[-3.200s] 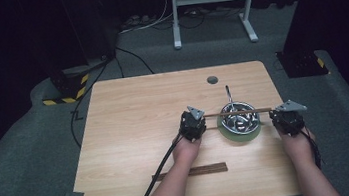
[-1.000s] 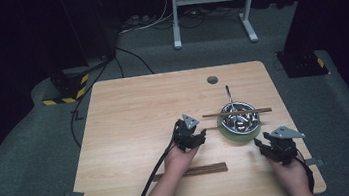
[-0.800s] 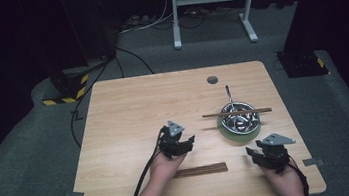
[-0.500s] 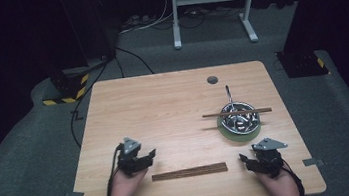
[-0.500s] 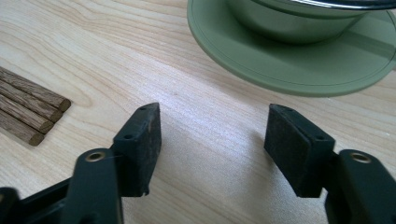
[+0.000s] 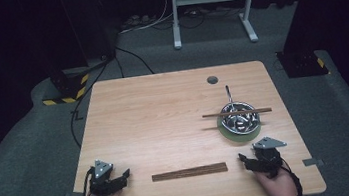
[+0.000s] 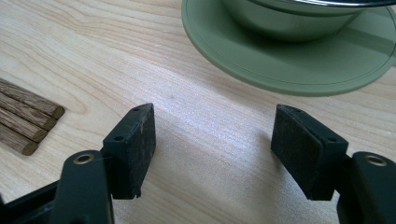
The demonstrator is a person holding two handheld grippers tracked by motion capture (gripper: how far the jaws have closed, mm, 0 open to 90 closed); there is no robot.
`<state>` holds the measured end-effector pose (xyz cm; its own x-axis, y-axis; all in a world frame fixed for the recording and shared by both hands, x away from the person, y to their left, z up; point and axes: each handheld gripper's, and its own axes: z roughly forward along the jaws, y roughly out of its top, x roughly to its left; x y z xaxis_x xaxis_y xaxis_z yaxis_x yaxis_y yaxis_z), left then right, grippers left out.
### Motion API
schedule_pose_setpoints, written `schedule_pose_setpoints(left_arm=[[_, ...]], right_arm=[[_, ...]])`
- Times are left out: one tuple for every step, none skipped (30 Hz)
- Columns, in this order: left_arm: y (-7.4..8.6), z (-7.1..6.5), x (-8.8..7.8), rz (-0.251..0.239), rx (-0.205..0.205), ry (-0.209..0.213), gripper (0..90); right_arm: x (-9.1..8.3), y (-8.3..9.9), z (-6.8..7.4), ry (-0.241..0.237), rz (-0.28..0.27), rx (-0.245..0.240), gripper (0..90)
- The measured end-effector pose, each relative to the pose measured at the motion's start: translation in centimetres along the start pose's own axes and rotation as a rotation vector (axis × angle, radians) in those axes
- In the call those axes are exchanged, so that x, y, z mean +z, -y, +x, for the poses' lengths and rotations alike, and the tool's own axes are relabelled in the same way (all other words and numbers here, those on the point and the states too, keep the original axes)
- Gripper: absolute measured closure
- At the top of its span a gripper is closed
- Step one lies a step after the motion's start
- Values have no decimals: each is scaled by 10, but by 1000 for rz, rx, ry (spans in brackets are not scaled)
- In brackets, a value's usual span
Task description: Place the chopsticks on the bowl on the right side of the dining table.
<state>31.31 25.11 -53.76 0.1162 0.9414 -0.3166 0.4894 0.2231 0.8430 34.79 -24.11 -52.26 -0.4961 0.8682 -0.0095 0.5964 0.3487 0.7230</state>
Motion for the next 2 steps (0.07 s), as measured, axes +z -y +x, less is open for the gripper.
schedule_pose_setpoints(left_arm=[[1, -2, 2, -5, 18, -10, 288], [1, -3, 2, -5, 20, -11, 287]], right_arm=[[0, 0, 0, 0, 0, 0, 301], [0, 0, 0, 1, 1, 4, 297]])
